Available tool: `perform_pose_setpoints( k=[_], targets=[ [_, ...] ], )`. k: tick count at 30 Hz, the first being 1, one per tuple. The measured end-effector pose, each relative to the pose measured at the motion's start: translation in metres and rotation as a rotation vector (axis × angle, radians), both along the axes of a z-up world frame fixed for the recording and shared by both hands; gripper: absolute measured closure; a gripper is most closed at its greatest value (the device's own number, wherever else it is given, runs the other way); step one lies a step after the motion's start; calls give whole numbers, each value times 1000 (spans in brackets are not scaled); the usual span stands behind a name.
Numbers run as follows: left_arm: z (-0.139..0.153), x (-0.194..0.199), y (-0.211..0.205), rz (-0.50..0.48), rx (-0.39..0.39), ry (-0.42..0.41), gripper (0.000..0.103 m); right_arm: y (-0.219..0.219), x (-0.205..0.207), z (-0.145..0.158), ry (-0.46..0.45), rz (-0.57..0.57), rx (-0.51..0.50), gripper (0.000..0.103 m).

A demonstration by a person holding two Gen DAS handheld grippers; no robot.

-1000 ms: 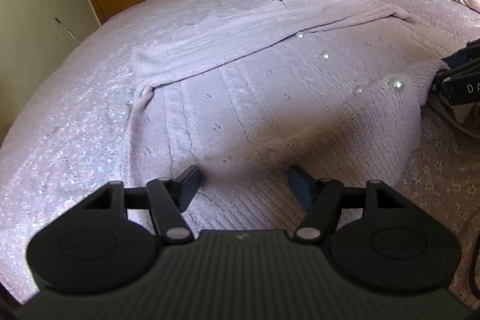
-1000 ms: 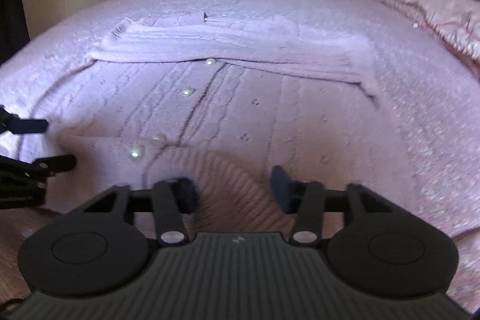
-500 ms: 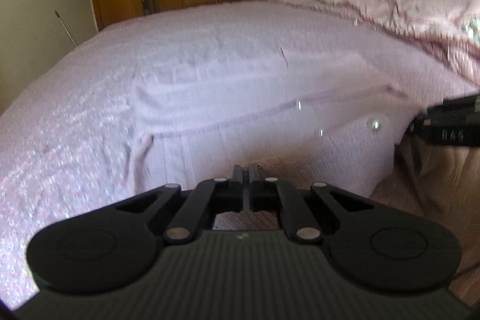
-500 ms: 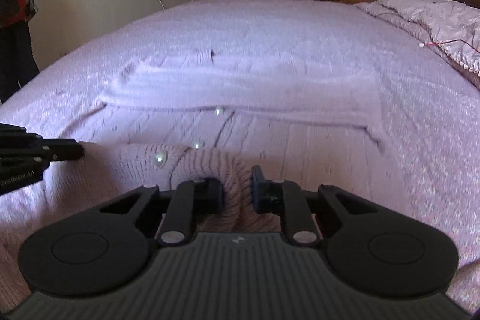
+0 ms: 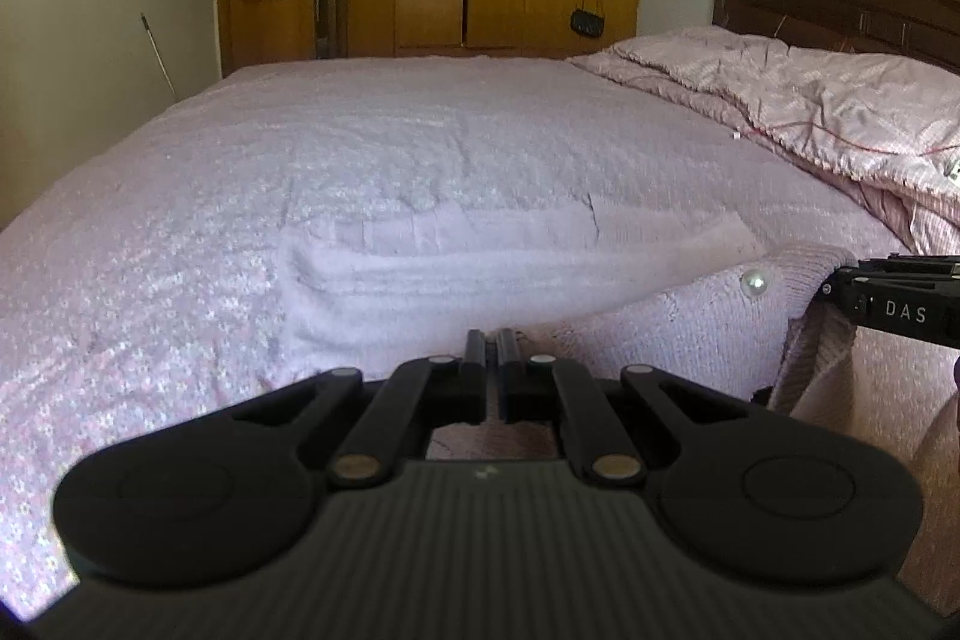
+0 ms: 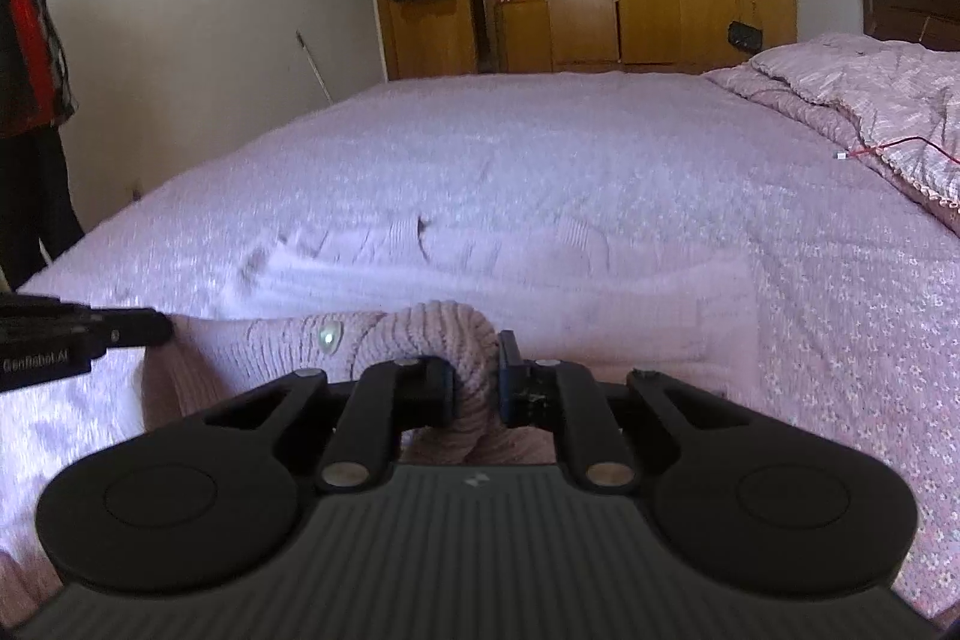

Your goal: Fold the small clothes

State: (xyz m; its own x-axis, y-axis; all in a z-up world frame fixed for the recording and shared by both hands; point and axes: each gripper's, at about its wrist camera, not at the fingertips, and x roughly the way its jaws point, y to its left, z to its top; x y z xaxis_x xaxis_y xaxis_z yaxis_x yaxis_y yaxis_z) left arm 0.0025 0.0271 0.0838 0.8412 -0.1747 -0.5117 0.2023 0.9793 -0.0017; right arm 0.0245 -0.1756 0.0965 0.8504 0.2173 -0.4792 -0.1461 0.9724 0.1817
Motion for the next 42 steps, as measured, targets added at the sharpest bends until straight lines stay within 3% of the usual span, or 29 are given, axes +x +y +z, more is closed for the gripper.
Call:
perform_pose_setpoints(
  k=[13, 21, 27, 33, 38, 42],
  targets=[
    [19, 34, -7, 36, 29, -65, 99, -2, 30, 19, -61, -8, 15, 89],
    [33, 95, -11, 37, 72, -143, 100, -1, 89, 33, -107, -14, -25, 89],
    [4, 156, -14, 28, 80, -50, 99, 8, 158, -4, -8, -7, -86, 89],
    [-32, 180, -15, 21, 118, 49, 98, 7, 211, -65, 165, -13, -125, 88],
    [-46, 184, -17, 10, 125, 122, 97, 1, 224, -84, 196, -33, -94, 50],
    [-44, 176, -16, 13, 128, 136, 96, -16, 218, -81, 204, -52, -58, 38]
  ],
)
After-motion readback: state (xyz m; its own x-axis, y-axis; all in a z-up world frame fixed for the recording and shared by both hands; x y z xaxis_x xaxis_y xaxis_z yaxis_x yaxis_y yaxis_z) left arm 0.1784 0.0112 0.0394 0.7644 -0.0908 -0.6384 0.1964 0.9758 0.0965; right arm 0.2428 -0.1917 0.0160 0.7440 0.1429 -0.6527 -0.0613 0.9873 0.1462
